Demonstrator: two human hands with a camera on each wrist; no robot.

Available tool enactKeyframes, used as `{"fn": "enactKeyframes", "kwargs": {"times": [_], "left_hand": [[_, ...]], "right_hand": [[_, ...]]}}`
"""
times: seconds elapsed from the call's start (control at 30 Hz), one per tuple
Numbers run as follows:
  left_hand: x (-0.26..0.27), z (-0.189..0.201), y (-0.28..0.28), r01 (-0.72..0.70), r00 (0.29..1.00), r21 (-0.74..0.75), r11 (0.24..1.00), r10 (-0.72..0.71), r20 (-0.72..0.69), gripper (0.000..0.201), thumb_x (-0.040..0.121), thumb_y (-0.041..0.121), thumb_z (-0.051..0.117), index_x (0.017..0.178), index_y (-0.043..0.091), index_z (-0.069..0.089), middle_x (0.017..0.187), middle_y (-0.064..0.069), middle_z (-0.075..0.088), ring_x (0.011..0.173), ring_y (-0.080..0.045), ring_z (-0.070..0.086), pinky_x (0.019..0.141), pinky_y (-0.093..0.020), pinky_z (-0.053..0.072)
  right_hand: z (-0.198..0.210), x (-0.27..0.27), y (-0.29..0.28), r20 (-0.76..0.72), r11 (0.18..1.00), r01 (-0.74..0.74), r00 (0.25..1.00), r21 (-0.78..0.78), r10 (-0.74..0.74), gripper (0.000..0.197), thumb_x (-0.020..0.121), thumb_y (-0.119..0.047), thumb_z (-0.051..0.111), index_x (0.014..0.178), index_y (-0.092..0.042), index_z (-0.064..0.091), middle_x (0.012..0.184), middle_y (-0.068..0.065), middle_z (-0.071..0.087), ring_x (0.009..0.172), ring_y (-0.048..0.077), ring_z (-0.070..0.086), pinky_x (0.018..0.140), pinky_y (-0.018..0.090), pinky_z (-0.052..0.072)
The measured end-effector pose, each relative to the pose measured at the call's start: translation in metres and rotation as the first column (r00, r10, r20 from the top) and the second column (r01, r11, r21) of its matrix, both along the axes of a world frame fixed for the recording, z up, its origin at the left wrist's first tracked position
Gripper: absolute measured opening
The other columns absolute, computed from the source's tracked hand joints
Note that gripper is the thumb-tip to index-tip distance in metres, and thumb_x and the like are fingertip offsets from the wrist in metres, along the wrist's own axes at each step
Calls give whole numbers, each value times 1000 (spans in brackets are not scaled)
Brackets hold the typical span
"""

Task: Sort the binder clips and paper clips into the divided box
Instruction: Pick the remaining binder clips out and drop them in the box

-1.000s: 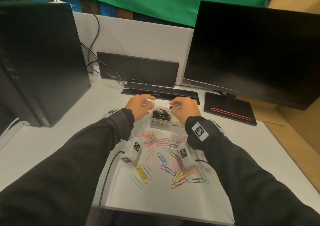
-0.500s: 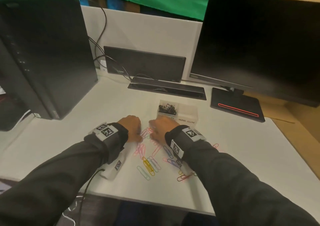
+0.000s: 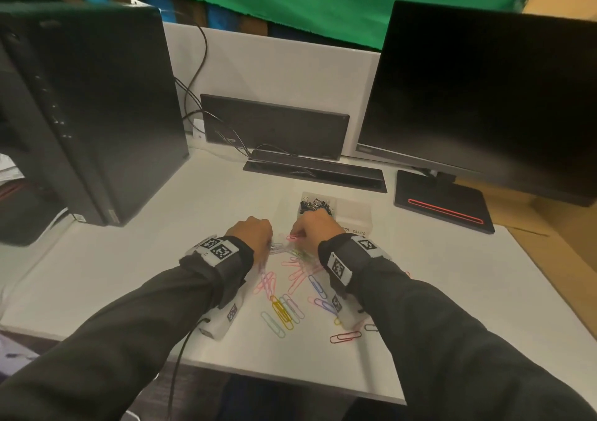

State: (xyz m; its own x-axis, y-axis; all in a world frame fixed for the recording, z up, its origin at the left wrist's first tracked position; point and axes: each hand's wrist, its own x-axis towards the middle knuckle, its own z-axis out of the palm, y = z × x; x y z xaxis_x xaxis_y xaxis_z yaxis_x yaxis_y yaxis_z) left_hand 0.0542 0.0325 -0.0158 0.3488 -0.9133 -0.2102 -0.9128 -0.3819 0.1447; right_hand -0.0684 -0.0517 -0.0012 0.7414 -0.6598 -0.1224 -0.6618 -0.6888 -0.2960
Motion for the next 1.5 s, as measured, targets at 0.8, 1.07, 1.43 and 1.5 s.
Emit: {"fn": "enactKeyframes", "kwargs": {"times": [0.8,1.07,1.43,1.5], "left_hand": [[-50,69,-58,118,971,-267,957,-167,-170,17,91,13,52,99,11,66,98,-10,66,90,-28,62,75,-30,47],[-90,56,-124,208,976,-120,971,-214,-33,31,88,19,63,118,10,60,119,-13,62,103,-32,63,93,-41,52],[-74,50,-66,156,987,-259,953,-160,5,27,89,37,58,106,17,65,113,-6,57,100,-25,57,88,-35,50],[-66,43,-41,168,986,-173,971,-164,33,27,89,37,58,105,16,65,113,-6,56,102,-26,57,88,-36,49]], "right_hand": [[36,-75,-67,136,949,315,939,19,-315,35,87,-21,63,122,-17,65,114,9,68,103,25,64,94,34,50],[32,-138,-57,31,946,322,947,-28,-321,27,89,-17,57,114,-18,70,116,4,67,103,21,63,91,28,48],[-3,-116,-18,-327,995,-21,945,-97,-12,37,93,-36,48,107,-6,63,112,9,60,99,28,60,84,38,53],[-3,-109,-15,-337,994,-63,941,-86,30,38,95,-36,47,108,-5,64,115,11,60,103,28,58,87,37,51]]}}
